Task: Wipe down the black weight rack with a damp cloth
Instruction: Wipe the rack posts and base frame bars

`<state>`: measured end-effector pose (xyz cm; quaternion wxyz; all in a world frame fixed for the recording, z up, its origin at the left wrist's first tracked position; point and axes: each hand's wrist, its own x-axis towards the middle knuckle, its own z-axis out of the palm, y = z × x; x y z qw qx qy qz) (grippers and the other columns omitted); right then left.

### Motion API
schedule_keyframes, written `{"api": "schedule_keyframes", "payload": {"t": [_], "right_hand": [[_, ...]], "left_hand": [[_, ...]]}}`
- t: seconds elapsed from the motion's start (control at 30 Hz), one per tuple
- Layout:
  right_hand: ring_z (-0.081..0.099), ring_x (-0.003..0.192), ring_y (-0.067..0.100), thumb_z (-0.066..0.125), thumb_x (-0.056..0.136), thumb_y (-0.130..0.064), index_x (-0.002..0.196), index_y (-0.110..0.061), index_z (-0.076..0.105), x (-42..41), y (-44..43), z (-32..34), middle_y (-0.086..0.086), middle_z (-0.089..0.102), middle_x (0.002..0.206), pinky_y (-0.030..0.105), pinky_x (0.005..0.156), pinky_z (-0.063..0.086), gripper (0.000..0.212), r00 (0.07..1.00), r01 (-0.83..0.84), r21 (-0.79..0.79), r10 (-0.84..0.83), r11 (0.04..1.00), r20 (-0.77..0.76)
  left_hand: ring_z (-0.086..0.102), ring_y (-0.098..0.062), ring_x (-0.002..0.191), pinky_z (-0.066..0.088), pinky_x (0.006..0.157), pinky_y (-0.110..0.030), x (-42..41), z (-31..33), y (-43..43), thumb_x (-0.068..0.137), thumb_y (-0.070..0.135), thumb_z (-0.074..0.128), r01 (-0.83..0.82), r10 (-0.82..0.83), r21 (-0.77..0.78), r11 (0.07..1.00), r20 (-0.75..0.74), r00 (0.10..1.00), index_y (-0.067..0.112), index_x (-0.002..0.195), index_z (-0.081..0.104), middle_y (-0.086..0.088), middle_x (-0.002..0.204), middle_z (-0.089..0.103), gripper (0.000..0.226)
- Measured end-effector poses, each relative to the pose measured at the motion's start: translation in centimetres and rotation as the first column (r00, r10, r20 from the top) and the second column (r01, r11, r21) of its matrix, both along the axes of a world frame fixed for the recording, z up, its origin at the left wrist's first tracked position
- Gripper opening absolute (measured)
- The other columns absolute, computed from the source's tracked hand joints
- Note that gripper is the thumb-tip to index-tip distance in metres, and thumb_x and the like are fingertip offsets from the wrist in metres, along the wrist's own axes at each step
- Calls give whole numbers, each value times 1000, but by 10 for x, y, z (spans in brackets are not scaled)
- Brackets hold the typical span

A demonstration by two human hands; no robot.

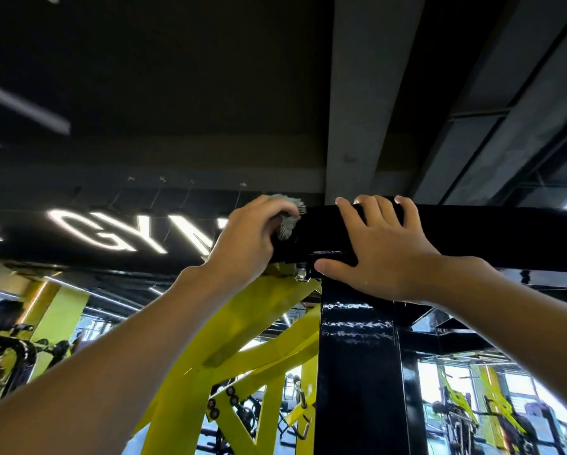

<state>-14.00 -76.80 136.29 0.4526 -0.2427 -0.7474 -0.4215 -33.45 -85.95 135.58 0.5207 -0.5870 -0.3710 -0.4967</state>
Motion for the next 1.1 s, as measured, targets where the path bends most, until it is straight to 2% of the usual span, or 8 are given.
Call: {"api": "schedule_keyframes", "payload": {"t": [0.13, 0.23, 0.4, 0.5, 0.7, 0.83, 0.97, 1.1], "right_hand": [[9, 149, 27, 23, 81, -85, 156, -19, -1, 0, -4, 0, 9, 15, 159, 55, 120, 2, 102, 1000, 7, -16, -7, 1000, 10], [8, 149, 27, 23, 81, -85, 156, -19, -2, 0, -7, 0, 10, 14, 159, 56, 120, 1, 103, 1000, 17, -33, -17, 999, 9], [12, 148, 28, 12, 74, -89, 155, -17, 2, -3, -8, -3, 11, 18, 158, 57, 119, 3, 109, 999, 40, -1, -40, 999, -24], [5, 150, 25, 27, 84, -80, 155, -15, 6, -8, -13, -5, 10, 13, 160, 56, 121, 0, 99, 1000, -15, 37, 15, 999, 2], [6, 151, 16, 50, 85, -71, 156, -14, 6, -32, -21, 3, 1, 17, 162, 40, 122, -3, 101, 985, -158, 38, 155, 987, 76], [13, 149, 15, 52, 83, -72, 156, -12, 6, -31, -18, 3, 1, 21, 161, 38, 122, -1, 106, 983, -178, 50, 175, 983, 60], [15, 148, 14, 48, 83, -73, 156, -12, 5, -32, -20, 2, -1, 22, 160, 37, 121, -1, 104, 984, -171, 52, 169, 984, 51], [13, 149, 13, 47, 82, -74, 157, -11, 2, -32, -19, 1, -2, 20, 161, 37, 122, -2, 108, 985, -170, 31, 168, 985, 49]], "left_hand": [[60, -12, 107, 45, 95, -14, -15, -22, 4, 92, -12, 53, -15, 0, 69, 997, 220, 976, 14, 107, 71, 6, 111, 64, 34], [59, -13, 110, 48, 98, -29, -15, -56, 9, 92, -6, 58, -36, 21, 78, 996, 181, 983, 15, 112, 71, 2, 116, 65, 31], [54, -9, 112, 37, 97, -11, 0, -65, 12, 89, -3, 65, -60, 54, 58, 997, 97, 994, 16, 115, 71, 2, 117, 64, 32], [57, -9, 105, 37, 93, -8, 0, -54, 10, 87, -7, 64, -41, 28, 78, 996, 156, 987, 15, 106, 71, 4, 112, 65, 30], [63, -16, 104, 50, 98, -41, -12, -23, 4, 89, -7, 60, 61, -89, 104, 993, 289, 953, 18, 106, 69, 2, 109, 68, 31], [60, -3, 103, 50, 88, -19, 10, -29, 3, 92, -6, 55, 212, -228, 106, 972, 186, 956, 19, 116, 60, 7, 109, 64, 35], [48, -16, 119, 40, 104, -31, 14, -18, 4, 92, 3, 58, -53, 53, 20, 998, 16, 998, 15, 126, 61, 1, 124, 60, 37], [47, -16, 115, 39, 99, -23, 16, -15, -1, 79, 2, 73, -180, 166, -29, 983, -264, 950, 12, 104, 66, 1, 113, 63, 28]]}}
